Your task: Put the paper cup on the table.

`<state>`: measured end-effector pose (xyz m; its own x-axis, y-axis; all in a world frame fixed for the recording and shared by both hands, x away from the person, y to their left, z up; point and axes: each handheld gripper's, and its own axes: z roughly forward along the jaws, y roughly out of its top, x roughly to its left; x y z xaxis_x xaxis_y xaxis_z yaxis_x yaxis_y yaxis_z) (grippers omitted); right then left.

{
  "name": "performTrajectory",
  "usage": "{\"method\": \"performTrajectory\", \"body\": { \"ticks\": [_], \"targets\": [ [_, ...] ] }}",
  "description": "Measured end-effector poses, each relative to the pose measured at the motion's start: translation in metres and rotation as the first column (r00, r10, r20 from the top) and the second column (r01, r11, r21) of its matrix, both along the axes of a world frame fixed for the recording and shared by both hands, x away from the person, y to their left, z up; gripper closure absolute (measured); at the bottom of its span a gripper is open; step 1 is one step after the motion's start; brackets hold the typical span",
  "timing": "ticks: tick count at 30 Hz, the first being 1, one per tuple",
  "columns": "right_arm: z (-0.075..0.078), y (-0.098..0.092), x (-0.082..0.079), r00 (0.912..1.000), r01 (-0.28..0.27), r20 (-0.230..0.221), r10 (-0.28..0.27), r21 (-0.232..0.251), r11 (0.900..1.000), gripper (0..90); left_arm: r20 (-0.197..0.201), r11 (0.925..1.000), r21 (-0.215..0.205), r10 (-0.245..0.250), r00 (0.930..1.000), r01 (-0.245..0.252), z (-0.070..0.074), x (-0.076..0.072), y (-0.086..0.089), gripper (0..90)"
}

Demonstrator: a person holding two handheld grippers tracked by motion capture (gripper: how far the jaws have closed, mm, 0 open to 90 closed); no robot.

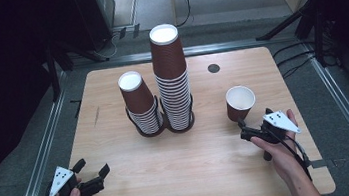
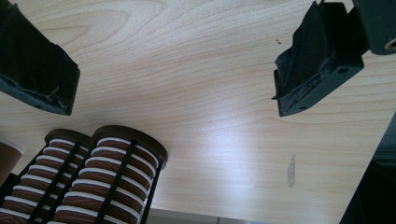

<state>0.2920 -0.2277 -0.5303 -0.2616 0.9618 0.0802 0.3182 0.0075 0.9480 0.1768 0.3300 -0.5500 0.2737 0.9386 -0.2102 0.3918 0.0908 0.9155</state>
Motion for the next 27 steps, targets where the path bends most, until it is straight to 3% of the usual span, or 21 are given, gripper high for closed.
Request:
{"method": "performTrajectory", "body": {
  "ticks": [27],
  "targets": [
    [0.000, -0.049, -0.035, 0.9981, 0.041, 0.046, -0.042, 0.030, 0.999, 0.0, -0.003, 1.0000, -0.001, 0.004, 1.0000, -0.004, 0.000, 0.000, 0.000, 0.5]
  ]
}}
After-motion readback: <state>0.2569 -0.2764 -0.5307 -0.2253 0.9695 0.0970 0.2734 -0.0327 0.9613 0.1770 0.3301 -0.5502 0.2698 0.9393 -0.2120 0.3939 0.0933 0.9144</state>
